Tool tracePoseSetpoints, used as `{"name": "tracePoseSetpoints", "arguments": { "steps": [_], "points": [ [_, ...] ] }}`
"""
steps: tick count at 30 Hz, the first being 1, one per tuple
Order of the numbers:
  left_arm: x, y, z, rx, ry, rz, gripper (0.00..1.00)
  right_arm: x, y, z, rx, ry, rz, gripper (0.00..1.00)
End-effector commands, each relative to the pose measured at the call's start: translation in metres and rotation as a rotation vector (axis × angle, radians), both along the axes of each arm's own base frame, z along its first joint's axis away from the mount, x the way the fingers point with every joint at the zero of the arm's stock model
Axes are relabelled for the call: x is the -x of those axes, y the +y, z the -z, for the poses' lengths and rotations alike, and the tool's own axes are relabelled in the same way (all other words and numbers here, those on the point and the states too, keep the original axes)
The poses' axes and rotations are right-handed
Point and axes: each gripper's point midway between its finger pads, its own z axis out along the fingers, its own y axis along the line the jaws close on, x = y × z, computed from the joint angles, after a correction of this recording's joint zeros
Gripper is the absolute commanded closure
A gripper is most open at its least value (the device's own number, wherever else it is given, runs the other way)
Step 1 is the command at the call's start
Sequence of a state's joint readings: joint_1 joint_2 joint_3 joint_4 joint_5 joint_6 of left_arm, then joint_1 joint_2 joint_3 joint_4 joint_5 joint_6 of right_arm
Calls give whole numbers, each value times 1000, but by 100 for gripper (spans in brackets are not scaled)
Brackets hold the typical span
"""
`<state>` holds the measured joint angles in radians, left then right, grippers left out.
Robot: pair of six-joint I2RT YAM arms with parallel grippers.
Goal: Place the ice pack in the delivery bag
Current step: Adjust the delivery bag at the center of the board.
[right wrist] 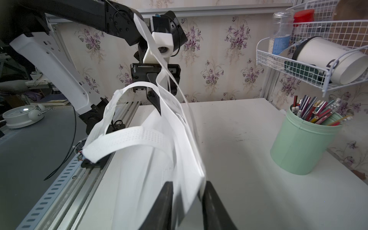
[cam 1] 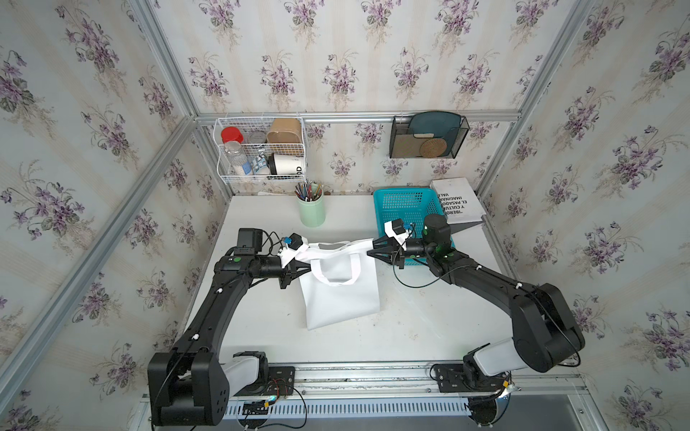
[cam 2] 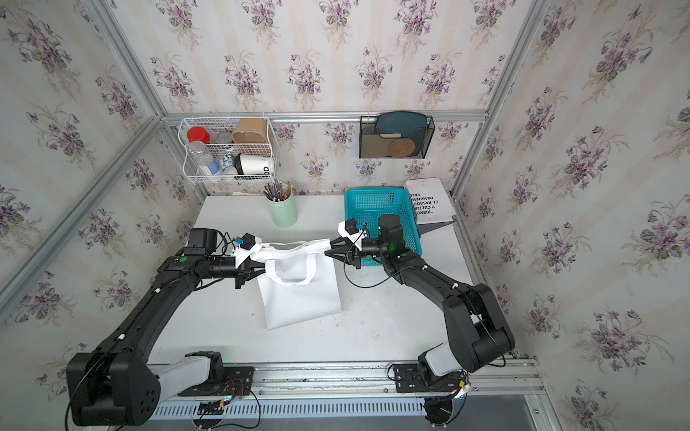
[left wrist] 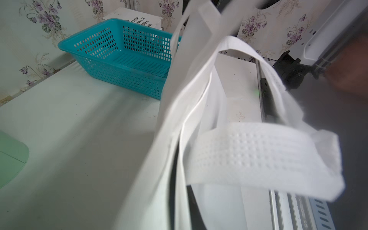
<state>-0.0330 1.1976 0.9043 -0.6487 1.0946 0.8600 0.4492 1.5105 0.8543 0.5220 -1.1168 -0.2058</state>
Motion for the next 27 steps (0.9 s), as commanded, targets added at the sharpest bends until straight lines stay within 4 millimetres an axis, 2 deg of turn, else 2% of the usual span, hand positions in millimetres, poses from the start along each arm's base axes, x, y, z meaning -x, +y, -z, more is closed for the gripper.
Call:
{"name": "tracePoseSetpoints", "arguments": {
  "steps": [1,6,9,18,21,27],
  "points": [
    [0,0,1,-7,-15,11,100,1,12,-9,-48,11,-43,48],
    [4,-2,0,-3,-56,61,100,-5,23,-9,-86,32,-95,27],
    [4,-1,-1,-9,-65,60,100,-8,26,-9,-96,58,-111,25],
    [-3,-1,2,5,-48,46,100,-15,30,9,-83,139,-109,24],
    [-10,0,3,10,-21,18,100,-15,31,10,-81,149,-115,34],
    [-19,4,4,6,18,-48,96,-15,31,6,-94,135,-122,73]
  ]
}}
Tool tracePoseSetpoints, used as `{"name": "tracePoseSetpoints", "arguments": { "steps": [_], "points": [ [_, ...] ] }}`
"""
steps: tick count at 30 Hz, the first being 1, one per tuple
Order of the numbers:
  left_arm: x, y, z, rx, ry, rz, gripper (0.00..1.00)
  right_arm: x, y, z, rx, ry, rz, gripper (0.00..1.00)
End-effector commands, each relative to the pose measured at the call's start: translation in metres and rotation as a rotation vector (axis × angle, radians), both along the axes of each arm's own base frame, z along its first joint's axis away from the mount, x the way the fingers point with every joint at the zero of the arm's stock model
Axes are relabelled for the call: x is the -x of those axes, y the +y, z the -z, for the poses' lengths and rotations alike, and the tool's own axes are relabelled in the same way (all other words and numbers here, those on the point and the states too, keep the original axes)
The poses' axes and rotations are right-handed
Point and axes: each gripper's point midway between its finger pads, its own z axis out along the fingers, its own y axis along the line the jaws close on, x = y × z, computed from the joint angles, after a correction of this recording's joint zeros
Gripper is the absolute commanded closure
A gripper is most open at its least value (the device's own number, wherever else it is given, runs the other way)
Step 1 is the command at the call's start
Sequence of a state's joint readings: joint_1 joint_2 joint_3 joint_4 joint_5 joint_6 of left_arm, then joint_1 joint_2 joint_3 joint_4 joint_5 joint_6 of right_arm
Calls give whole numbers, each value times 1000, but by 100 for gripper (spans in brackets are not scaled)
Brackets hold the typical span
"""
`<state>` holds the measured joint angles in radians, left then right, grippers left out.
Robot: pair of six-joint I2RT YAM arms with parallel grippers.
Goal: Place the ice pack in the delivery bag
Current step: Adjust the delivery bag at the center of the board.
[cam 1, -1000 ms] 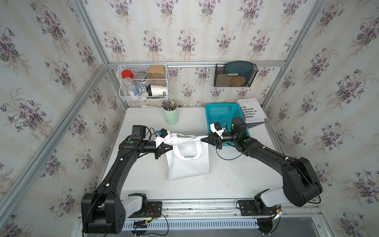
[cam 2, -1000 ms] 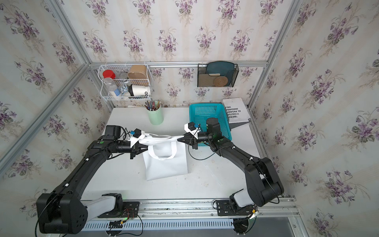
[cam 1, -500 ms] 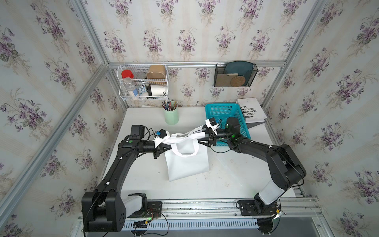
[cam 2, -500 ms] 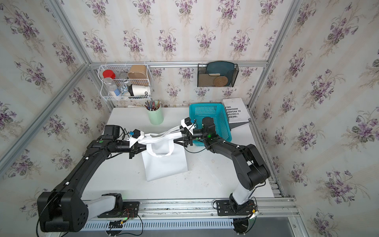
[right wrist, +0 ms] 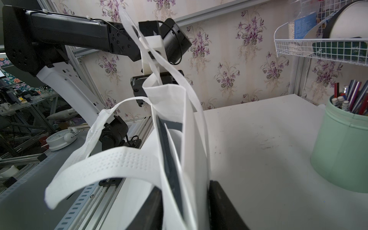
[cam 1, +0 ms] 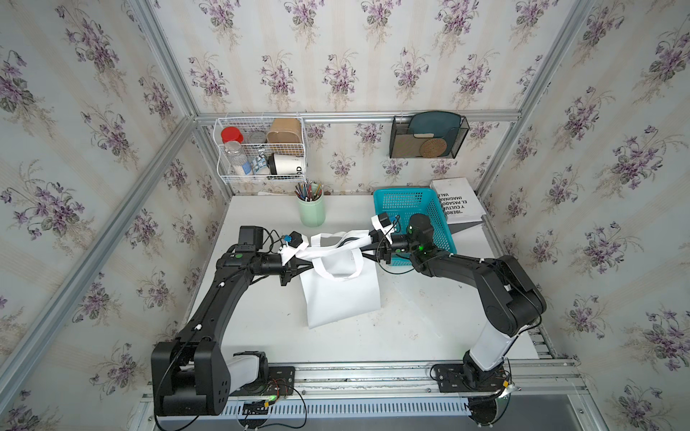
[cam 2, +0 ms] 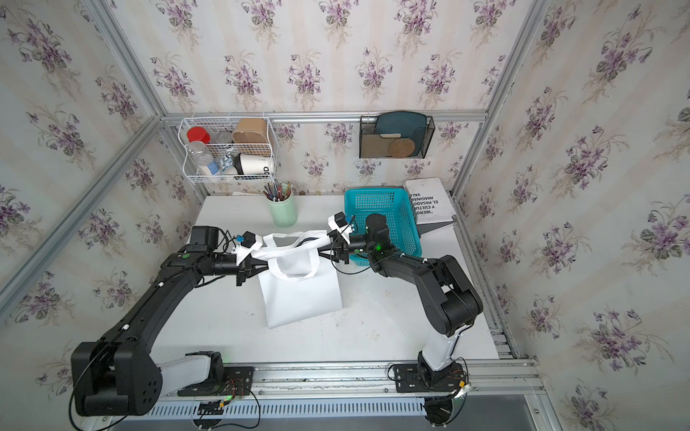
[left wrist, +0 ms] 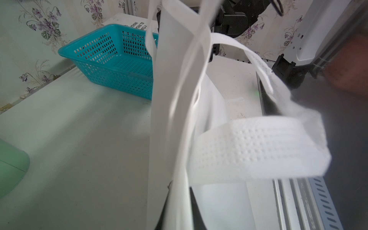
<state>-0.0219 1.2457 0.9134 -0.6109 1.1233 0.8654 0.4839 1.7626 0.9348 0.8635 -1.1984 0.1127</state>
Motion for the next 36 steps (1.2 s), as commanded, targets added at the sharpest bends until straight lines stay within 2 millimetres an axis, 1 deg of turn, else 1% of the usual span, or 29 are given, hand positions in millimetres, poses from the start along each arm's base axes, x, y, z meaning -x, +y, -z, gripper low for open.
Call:
{"name": "tracePoseSetpoints", "arguments": {
  "steps": [1,4,7,13,15,17,19,21,22,24,27,30,31,34,36],
  "points": [
    [-10,5,3,-18,32,-65,96,4,0,-14,-40,-47,-21,78],
    [-9,8,5,-10,62,-90,96,5,-2,-22,-58,-74,-10,89],
    [-11,13,5,-6,78,-128,100,3,-7,-30,-77,-110,29,99],
    [-16,30,12,-23,99,-233,100,-5,-28,-48,-83,-201,161,100],
    [-18,32,12,-18,108,-250,100,-4,-30,-53,-56,-234,178,100],
    [-21,31,10,-3,117,-260,100,-6,-29,-55,-21,-221,182,100],
    [-25,29,7,35,114,-256,100,-9,-26,-46,27,-199,189,100],
    [-28,26,7,75,115,-238,100,-12,-21,-24,80,-141,201,100],
    [-30,25,9,83,116,-236,100,-13,-19,-16,95,-116,200,99],
    [-34,24,14,69,122,-237,100,-14,-16,-4,110,-101,207,91],
    [-36,22,15,36,113,-220,100,-18,-15,5,110,-102,221,74],
    [-35,20,15,22,103,-189,100,-17,-10,4,82,-103,175,65],
    [-34,20,14,20,97,-178,100,-17,-9,0,62,-105,162,62],
    [-30,17,15,22,95,-149,100,-17,-5,-10,-7,-96,146,50],
    [-27,16,16,23,93,-131,100,-19,-4,-17,-47,-103,142,44]
  ]
}}
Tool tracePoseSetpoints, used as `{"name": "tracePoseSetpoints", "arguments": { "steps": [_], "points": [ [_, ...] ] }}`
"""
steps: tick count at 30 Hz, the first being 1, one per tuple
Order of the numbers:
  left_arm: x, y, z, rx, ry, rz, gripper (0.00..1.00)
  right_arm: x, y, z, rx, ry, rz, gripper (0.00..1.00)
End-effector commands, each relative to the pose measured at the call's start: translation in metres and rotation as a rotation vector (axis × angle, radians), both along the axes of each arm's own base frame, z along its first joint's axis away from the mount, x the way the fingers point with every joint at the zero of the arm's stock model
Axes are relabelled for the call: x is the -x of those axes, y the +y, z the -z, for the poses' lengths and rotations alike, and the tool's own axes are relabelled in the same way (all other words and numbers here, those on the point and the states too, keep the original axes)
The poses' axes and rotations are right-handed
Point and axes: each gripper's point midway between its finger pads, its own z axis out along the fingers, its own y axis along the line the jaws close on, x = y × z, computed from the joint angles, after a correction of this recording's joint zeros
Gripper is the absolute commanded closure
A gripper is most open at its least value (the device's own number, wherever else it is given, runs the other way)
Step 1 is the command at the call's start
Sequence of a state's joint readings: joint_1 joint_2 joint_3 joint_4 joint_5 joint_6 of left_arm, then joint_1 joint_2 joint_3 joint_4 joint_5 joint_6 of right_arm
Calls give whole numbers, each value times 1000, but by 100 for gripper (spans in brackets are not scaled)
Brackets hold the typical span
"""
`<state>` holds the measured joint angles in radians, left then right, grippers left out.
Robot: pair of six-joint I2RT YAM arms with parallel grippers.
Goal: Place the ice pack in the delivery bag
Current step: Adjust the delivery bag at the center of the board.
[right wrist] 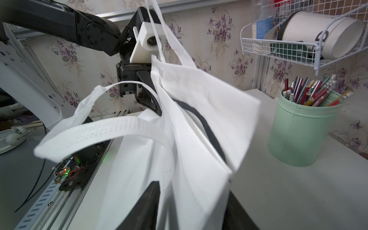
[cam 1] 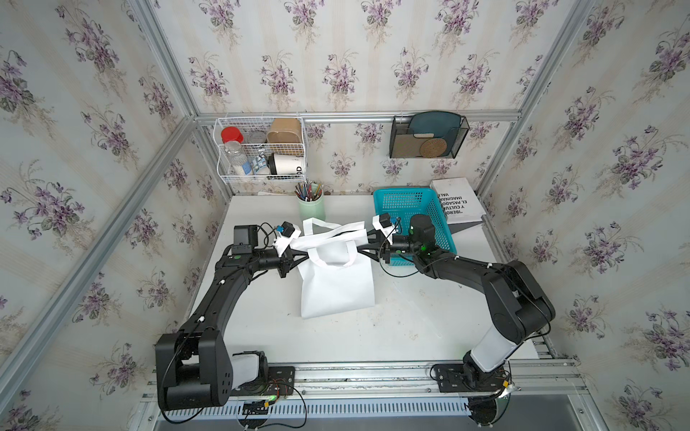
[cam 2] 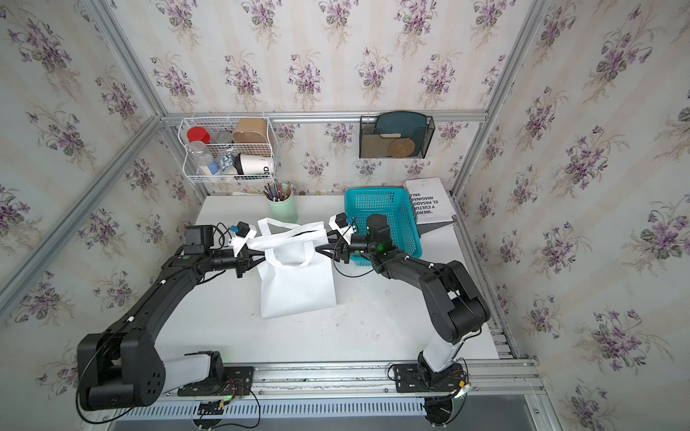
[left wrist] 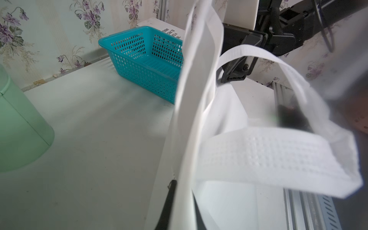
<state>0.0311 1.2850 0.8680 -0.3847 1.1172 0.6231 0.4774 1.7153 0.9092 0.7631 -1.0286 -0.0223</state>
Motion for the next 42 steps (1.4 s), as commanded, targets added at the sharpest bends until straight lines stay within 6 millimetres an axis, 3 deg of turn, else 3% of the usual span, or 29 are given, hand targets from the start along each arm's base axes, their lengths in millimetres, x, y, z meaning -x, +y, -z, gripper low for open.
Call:
{"name": "tracePoseSetpoints", "arguments": {
  "steps": [1,4,10,13,16,22,24,27,30,35,38,42],
  "points": [
    [8,0,10,-31,22,18,100,0,4,-26,-103,-36,-31,41],
    [10,-1,10,-24,21,37,100,-11,10,-27,-120,-40,-37,34],
    [7,-2,6,-8,12,49,100,-21,21,-24,-132,-33,-101,40],
    [9,-3,4,-13,3,60,100,-20,20,-17,-126,-60,-101,25],
    [10,-4,4,-6,6,75,100,-21,25,-14,-129,-72,-144,22],
    [7,-4,2,-2,9,75,100,-16,32,-17,-160,-65,-234,39],
    [6,-3,0,-5,3,72,100,-13,32,-15,-158,-61,-239,50],
    [5,-3,1,-11,7,66,100,-10,30,-17,-160,-59,-235,75],
    [2,0,2,-26,16,39,100,-6,25,-23,-163,-77,-209,89],
    [-1,6,4,-45,29,-13,100,-7,16,-28,-124,-127,-95,100],
    [-1,7,6,-45,37,-27,99,-8,12,-28,-92,-146,-43,100],
    [2,7,3,-36,26,-35,73,-7,9,-26,-82,-152,-18,100]
  ]
}}
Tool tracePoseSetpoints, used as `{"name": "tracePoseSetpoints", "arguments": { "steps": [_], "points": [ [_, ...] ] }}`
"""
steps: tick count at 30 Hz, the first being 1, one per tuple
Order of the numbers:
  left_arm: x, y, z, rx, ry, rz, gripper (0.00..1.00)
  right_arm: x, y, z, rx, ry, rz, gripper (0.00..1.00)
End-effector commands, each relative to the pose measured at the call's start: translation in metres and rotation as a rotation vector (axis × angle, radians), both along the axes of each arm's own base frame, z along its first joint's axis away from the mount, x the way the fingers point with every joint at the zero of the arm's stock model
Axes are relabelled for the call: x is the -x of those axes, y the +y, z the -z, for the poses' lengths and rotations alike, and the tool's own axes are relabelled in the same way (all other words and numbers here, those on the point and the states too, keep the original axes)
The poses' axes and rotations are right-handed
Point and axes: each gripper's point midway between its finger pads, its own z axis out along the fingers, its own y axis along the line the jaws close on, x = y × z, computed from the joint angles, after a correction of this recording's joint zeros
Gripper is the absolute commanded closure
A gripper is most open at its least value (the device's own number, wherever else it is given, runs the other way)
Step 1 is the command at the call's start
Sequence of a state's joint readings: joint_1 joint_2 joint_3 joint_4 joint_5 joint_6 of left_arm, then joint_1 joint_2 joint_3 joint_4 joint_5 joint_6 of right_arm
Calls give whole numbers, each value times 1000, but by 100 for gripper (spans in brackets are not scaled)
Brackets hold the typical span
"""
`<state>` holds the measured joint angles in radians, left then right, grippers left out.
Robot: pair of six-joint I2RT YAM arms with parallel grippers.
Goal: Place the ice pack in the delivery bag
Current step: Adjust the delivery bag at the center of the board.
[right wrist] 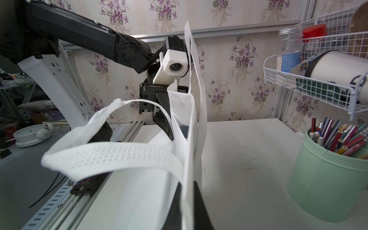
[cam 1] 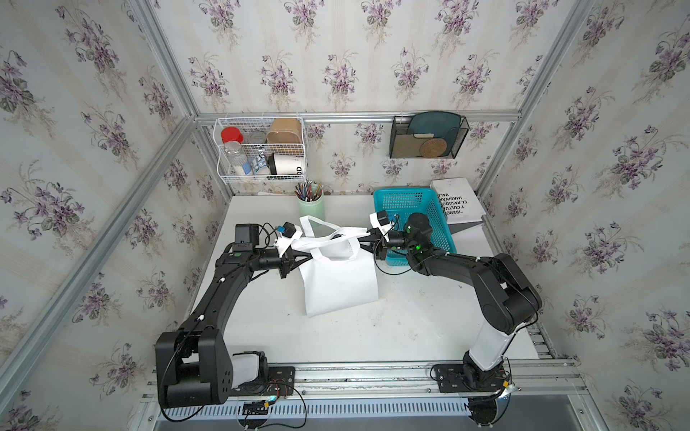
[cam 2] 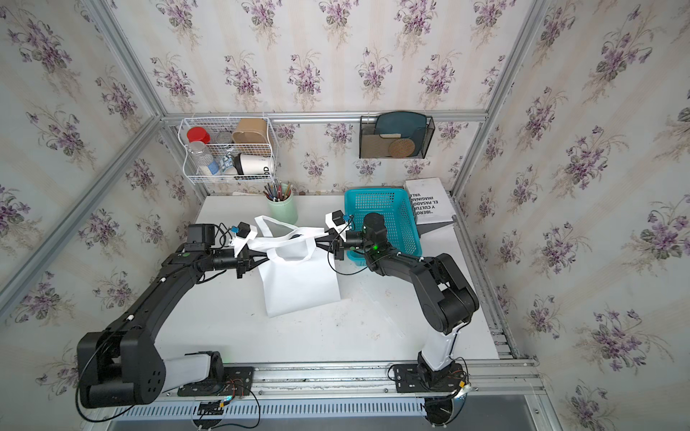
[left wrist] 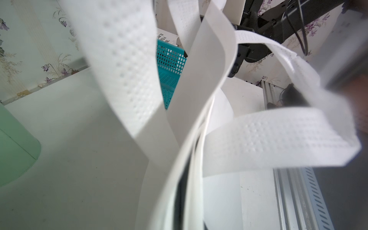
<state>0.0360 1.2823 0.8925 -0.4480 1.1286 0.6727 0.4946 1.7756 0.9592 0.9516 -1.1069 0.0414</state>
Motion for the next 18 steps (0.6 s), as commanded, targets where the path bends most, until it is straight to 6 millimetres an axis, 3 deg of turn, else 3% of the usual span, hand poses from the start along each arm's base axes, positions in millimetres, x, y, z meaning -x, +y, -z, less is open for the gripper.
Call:
{"name": "tracePoseSetpoints", "arguments": {
  "steps": [1,5,15,18],
  "points": [
    [0,6,6,-31,16,-55,67,-13,-4,-2,-1,-58,83,100],
    [9,6,-5,-35,-76,-64,57,-13,-4,0,4,-64,90,100],
    [29,27,-30,-158,-260,-197,59,-7,-6,1,4,-90,75,100],
    [31,44,-43,-235,-301,-275,57,-6,-7,2,8,-97,73,100]
  ]
}}
